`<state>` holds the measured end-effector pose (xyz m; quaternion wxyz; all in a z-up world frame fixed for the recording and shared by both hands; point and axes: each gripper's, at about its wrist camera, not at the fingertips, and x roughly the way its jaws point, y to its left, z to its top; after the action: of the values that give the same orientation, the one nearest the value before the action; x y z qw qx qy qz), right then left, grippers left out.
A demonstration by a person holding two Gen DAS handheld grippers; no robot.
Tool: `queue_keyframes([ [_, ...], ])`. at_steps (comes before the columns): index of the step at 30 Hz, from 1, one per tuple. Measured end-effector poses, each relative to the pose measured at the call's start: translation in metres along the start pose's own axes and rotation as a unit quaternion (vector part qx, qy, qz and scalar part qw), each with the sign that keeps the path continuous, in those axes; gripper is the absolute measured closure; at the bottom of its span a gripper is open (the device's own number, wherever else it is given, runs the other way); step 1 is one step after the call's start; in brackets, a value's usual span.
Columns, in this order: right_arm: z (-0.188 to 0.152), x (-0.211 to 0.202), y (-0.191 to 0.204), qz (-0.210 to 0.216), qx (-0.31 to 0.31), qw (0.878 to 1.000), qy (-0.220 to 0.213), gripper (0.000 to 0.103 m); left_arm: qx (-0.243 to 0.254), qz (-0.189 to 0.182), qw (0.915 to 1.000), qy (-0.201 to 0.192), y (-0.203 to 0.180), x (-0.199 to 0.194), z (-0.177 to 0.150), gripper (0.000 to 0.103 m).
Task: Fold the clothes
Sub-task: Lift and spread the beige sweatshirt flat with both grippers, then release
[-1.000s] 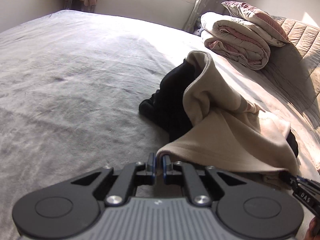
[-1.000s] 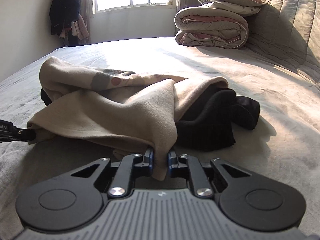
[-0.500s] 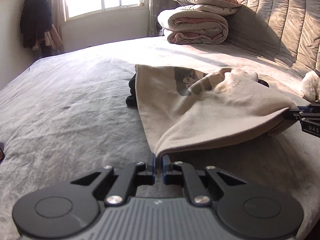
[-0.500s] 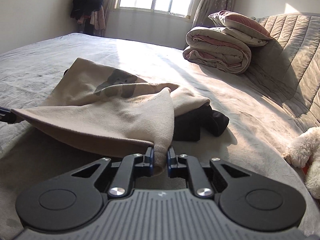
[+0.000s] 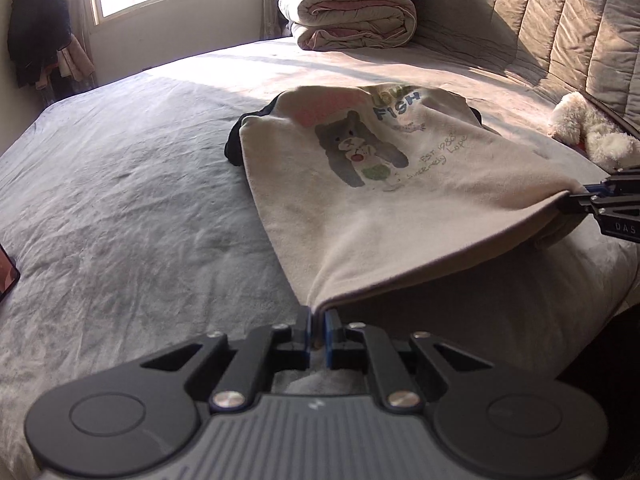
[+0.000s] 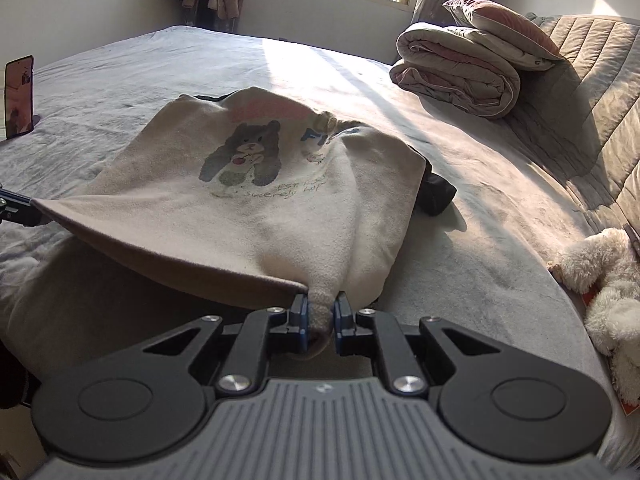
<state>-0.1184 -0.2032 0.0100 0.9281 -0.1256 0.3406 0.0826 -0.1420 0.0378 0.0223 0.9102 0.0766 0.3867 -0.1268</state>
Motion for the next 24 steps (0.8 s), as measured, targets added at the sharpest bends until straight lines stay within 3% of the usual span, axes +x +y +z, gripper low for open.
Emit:
queue_keyframes([
  [19,-0.033,0.012,0.012,0.018,0.0,0.998,0.062,0.089,-0.011,-0.002,0.9986,0.051,-0.006,0.009,-0.031,0.096],
  [24,-0.031,0.011,0.01,0.025,0.005,0.997,0.066,0.082,-0.019,-0.015,0.9981,0.057,-0.001,0.01,-0.03,0.089],
])
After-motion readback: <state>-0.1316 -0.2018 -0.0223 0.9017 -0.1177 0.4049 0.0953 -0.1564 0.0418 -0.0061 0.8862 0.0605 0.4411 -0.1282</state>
